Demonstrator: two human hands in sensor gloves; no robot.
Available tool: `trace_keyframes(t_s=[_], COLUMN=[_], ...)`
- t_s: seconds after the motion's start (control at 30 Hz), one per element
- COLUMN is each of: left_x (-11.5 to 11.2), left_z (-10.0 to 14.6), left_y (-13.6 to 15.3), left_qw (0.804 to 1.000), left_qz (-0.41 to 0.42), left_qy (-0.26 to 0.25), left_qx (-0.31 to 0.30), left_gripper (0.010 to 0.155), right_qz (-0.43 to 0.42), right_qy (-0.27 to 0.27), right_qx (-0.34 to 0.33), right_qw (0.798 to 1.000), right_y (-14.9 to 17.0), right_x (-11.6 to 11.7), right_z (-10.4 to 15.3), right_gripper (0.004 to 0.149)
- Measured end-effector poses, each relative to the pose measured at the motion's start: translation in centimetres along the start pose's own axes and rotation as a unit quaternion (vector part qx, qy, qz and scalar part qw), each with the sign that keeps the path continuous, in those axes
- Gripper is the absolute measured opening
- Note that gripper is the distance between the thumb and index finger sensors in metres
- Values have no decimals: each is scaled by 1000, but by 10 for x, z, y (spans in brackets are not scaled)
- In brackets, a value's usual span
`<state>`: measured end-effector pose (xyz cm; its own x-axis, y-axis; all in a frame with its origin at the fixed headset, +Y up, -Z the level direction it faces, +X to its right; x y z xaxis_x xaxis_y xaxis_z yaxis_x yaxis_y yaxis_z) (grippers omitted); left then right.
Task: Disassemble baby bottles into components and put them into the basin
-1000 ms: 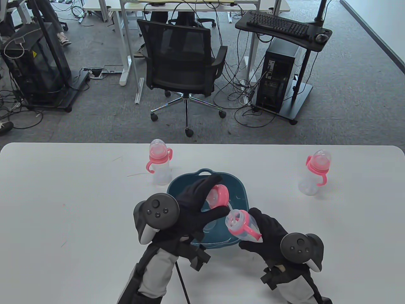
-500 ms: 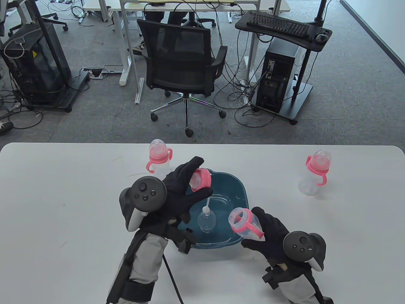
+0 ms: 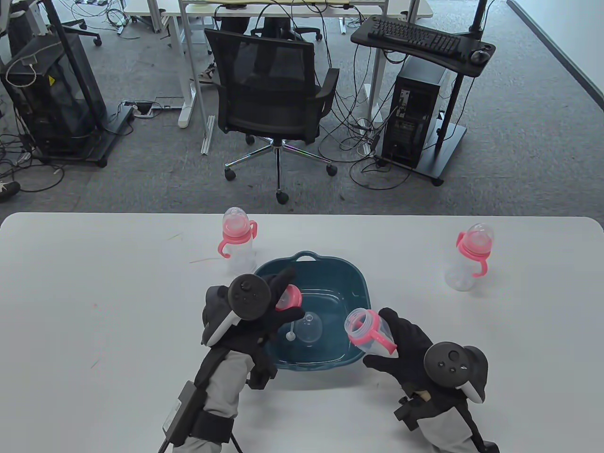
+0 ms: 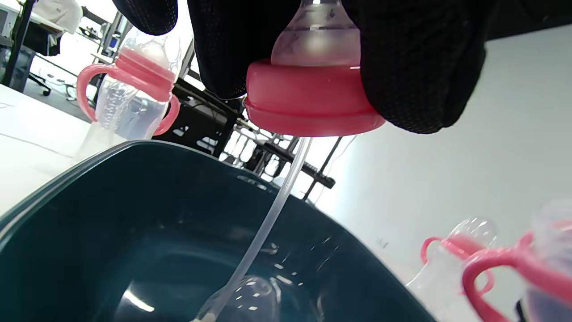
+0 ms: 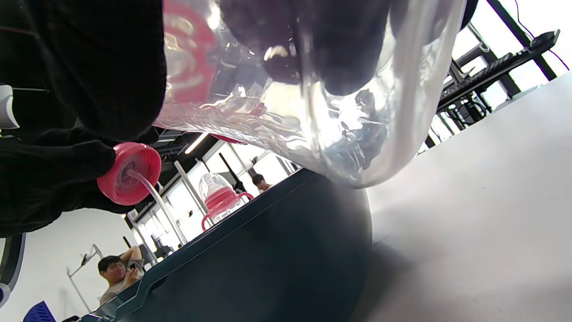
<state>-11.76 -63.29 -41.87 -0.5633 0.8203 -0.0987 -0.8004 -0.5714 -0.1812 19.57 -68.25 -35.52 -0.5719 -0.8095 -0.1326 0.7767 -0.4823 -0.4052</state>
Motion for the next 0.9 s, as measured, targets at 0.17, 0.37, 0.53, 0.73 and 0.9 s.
trace_keyframes(t_s=[0.17,0.37,0.53,0.73,0.9], left_x=[-19,-33,-49,-60,-63], left_z=[-8,-18,-25,-26,-26], left_y=[8,11,12,13,11], left_qw=[999,997,992,987,987], left_qz=[-27,-46,-75,-103,-109], left_qy=[34,59,87,107,106], left_qx=[20,36,51,63,60], left_gripper=[77,77,76,76,77], right_qz=[4,1,0,3,1], right_qy=[-4,-4,-5,-5,-5], right_qx=[0,1,1,2,-2], right_qw=[1000,1000,1000,1000,1000], right_y=[0,2,2,2,1], right_x=[1,0,0,0,1], right_z=[0,0,0,0,0], right_gripper=[93,93,93,93,93])
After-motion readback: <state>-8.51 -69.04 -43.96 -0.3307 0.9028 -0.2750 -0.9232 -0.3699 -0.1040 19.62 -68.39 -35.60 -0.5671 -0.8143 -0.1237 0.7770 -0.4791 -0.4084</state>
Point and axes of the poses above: the tracker on the back of each hand, its own y axis roughly to the little-finger side, its own z axis roughly from the fingertips to the wrist, x = y × z, the point moved 3 cm from there along -z, roughly from the wrist to the fingertips, and after that the axes turned 8 degrees about z, right-handed, at the moved point
